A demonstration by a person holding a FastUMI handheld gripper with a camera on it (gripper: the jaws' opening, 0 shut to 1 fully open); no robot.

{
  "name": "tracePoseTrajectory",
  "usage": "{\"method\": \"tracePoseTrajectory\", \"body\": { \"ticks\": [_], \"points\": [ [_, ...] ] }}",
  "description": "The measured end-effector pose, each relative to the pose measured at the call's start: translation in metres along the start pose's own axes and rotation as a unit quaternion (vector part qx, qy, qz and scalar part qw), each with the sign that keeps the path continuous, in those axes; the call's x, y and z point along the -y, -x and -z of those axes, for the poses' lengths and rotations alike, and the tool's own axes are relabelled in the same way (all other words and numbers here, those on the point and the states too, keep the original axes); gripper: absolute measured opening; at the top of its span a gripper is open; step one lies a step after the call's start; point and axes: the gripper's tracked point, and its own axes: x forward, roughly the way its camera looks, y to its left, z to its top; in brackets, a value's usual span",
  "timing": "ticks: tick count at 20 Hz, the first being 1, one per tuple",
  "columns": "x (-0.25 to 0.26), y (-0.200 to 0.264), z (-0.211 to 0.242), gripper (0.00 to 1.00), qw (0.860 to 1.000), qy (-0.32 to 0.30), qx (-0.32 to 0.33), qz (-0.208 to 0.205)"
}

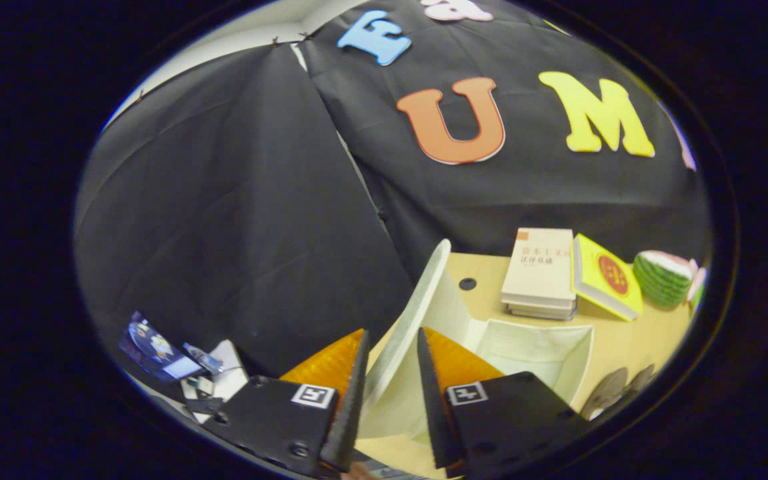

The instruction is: Open the storage box then place both shoes into the box .Put the left shoe in first, then the right shoe, with the right side of both shoes facing outward in a uniform manner.

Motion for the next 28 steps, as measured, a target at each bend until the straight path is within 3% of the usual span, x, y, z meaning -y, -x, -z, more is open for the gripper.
{"method": "tracePoseTrajectory", "body": {
  "ticks": [3,4,7,11,17,19,21,25,28],
  "points": [
    [0.008,0.006,0.000,0.91,0.994,0.088,0.028,0.064],
    [0.005,0.010,0.002,0.94,0.992,0.101,0.030,0.068],
    [0.016,0.026,0.006,1.00,0.989,0.104,0.041,0.097],
    [0.044,0.044,0.017,1.00,0.990,0.079,0.041,0.113],
    [0.119,0.083,0.036,1.00,0.983,0.063,0.050,0.163],
    [0.156,0.098,0.042,1.00,0.976,0.072,0.048,0.197],
    [0.185,0.107,0.057,1.00,0.973,0.065,0.039,0.216],
    [0.230,0.115,0.100,1.00,0.977,0.029,0.006,0.213],
    [0.275,0.122,0.146,1.00,0.970,0.028,-0.048,0.236]
  ]
}}
